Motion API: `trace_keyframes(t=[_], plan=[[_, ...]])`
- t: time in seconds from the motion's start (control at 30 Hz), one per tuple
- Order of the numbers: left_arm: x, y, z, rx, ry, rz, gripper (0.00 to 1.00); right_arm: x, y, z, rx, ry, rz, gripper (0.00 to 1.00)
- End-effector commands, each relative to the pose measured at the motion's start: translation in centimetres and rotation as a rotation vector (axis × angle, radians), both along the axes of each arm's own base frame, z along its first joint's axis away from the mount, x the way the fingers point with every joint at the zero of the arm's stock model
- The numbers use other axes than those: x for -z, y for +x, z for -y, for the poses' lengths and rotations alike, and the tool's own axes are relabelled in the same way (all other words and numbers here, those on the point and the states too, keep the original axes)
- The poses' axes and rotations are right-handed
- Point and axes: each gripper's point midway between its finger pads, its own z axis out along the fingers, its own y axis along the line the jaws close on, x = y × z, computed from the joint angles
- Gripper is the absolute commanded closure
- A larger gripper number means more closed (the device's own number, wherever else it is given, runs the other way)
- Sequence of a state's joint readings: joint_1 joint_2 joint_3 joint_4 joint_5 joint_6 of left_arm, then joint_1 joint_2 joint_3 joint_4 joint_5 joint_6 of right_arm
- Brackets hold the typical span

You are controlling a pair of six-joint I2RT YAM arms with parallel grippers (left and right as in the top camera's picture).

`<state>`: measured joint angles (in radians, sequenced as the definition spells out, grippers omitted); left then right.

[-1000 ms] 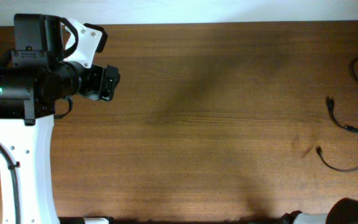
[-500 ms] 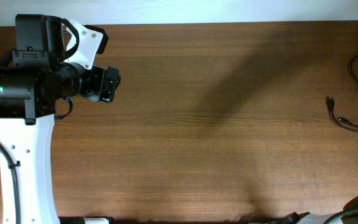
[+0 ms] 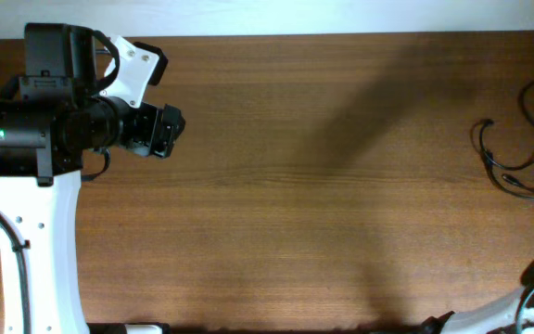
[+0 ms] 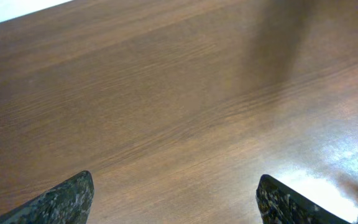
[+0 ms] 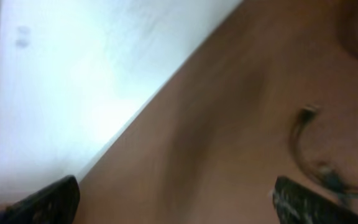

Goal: Untangle cables

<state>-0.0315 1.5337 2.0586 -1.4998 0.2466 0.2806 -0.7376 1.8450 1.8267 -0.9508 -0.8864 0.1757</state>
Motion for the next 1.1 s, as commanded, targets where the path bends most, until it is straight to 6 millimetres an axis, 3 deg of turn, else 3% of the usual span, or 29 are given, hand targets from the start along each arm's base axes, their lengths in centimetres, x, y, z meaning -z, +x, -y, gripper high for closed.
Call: trace_keyframes(t=[0.0, 0.07, 0.1, 0.13, 0.23, 0.27, 0.4, 0.43, 0.47, 0.5, 0.57, 0.7, 0.87, 1.07], plan=[[-0.1, 0.0, 0.9, 0.053, -0.032, 0.003, 0.16, -5.2, -1.9, -8.3, -0.235, -0.351, 0.083, 0.01], [-0.3, -0.6, 1.2, 0.064, -0.048, 0.002, 0.27, -6.4, -2.8, -11.2, -0.269, -0.427, 0.075, 0.01], [-0.8, -1.2, 1.2, 0.066, -0.051, 0.014, 0.29, -7.9, -4.0, -13.6, -0.310, -0.489, 0.100, 0.01], [-1.5, -1.8, 1.2, 0.066, -0.050, 0.038, 0.28, -8.7, -4.7, -14.7, -0.321, -0.512, 0.109, 0.01], [-5.1, -5.1, 0.5, 0.047, -0.023, 0.176, 0.27, -11.6, -9.8, -18.6, -0.366, -0.589, 0.151, 0.01], [-6.6, -7.0, 0.3, 0.042, -0.016, 0.241, 0.26, -13.0, -13.0, -20.3, -0.398, -0.626, 0.194, 0.01], [-10.6, -13.8, -0.6, 0.012, 0.011, 0.443, 0.23, -15.6, -21.5, -22.8, -0.386, -0.706, 0.292, 0.01], [-12.0, -17.9, -1.6, -0.045, 0.025, 0.538, 0.22, -16.7, -26.9, -24.1, -0.343, -0.768, 0.373, 0.01], [-12.3, -19.3, -1.7, -0.051, 0.024, 0.574, 0.21, -17.0, -28.6, -24.6, -0.332, -0.785, 0.407, 0.01], [-12.5, -20.3, -1.7, -0.051, 0.023, 0.593, 0.21, -17.1, -29.7, -24.9, -0.325, -0.795, 0.426, 0.01], [-12.2, -23.7, -1.8, -0.068, 0.000, 0.627, 0.21, -16.2, -34.4, -26.3, -0.306, -0.812, 0.468, 0.01], [-12.2, -26.8, -1.9, -0.074, -0.022, 0.682, 0.20, -13.7, -40.3, -26.9, -0.168, -0.743, 0.457, 0.01], [-10.7, -26.8, -1.8, -0.007, -0.029, 0.628, 0.18, -12.5, -46.4, -28.3, -0.134, -0.767, 0.652, 0.01], [-10.3, -26.9, -2.1, 0.043, -0.031, 0.621, 0.18, -10.0, -52.4, -27.9, -0.091, -0.858, 0.853, 0.01]])
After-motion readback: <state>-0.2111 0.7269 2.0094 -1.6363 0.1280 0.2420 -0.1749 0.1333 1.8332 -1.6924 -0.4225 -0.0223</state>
